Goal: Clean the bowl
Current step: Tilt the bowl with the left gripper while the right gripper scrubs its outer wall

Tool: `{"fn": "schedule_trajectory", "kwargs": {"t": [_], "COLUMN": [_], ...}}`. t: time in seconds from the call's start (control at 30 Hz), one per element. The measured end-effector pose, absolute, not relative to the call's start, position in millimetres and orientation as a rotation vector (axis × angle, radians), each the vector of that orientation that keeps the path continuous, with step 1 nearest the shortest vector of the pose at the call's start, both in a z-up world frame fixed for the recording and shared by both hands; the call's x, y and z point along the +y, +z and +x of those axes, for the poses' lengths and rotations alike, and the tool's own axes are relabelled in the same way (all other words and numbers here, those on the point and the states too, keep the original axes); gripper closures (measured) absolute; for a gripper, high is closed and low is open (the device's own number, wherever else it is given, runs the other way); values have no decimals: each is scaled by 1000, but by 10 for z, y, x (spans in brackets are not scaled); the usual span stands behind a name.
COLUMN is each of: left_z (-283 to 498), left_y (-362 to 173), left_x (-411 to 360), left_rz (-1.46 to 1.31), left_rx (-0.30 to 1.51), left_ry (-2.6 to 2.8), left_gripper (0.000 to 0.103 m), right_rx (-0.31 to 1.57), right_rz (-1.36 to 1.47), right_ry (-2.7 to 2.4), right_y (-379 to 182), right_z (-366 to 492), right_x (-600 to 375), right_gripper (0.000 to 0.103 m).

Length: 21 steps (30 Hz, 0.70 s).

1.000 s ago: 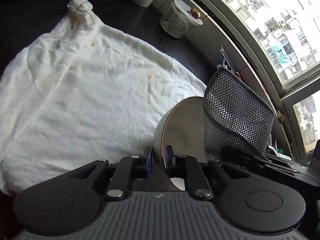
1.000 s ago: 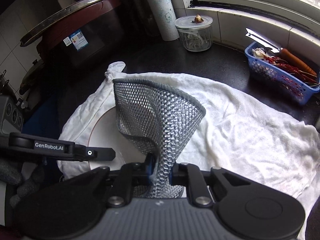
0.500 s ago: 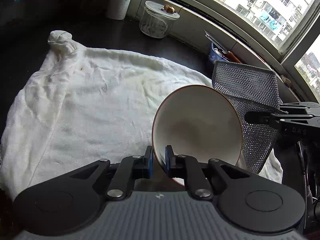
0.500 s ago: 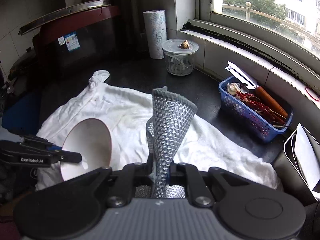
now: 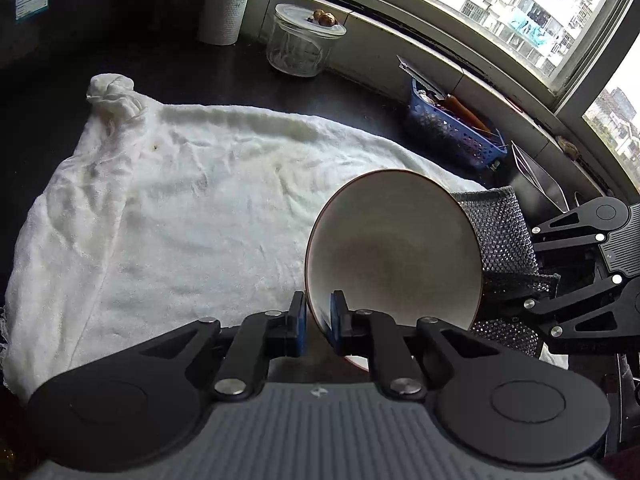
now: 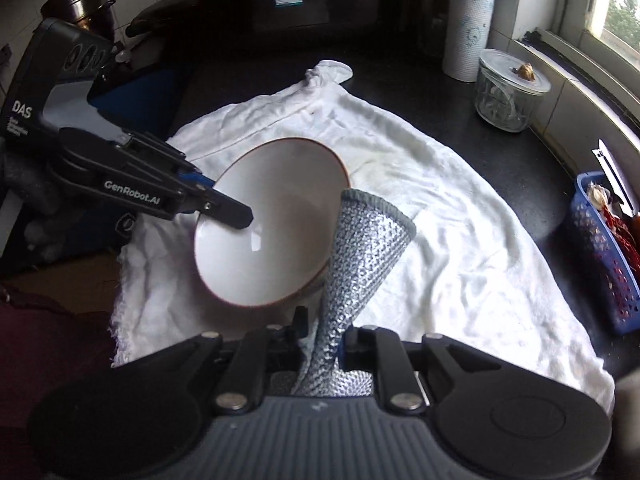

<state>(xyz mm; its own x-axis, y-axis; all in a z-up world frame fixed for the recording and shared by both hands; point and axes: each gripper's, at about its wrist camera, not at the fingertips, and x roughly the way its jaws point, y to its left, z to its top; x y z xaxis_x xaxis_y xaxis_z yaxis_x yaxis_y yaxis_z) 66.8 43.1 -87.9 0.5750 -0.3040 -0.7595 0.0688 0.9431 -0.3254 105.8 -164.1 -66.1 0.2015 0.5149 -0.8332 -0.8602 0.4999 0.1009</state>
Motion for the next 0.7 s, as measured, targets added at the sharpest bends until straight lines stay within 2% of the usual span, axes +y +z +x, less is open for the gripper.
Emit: {"fn": "schedule_trajectory", "kwargs": {"t": [0.2, 0.3, 0.43, 0.7], "left_z": [671, 672, 674, 631], "left_y": [-871, -867, -861, -860], "left_x": [437, 438, 436, 402], "left_rz": [-280, -281, -278, -242], "left_rx": [938, 939, 939, 917], "left_ry": [-221, -221, -223, -237], "left_gripper": [92, 92, 92, 92], "right_rx": [993, 1029, 1064, 1147], "right_rz": [-440, -353, -242, -55], "right_ry": [1066, 1071, 1083, 930], "right_y": [-682, -661, -624, -676], "right_z": [1022, 1066, 1122, 1412], "right_x": [-1658, -1713, -1755, -1824], "right_gripper": [80, 70, 64, 63]}}
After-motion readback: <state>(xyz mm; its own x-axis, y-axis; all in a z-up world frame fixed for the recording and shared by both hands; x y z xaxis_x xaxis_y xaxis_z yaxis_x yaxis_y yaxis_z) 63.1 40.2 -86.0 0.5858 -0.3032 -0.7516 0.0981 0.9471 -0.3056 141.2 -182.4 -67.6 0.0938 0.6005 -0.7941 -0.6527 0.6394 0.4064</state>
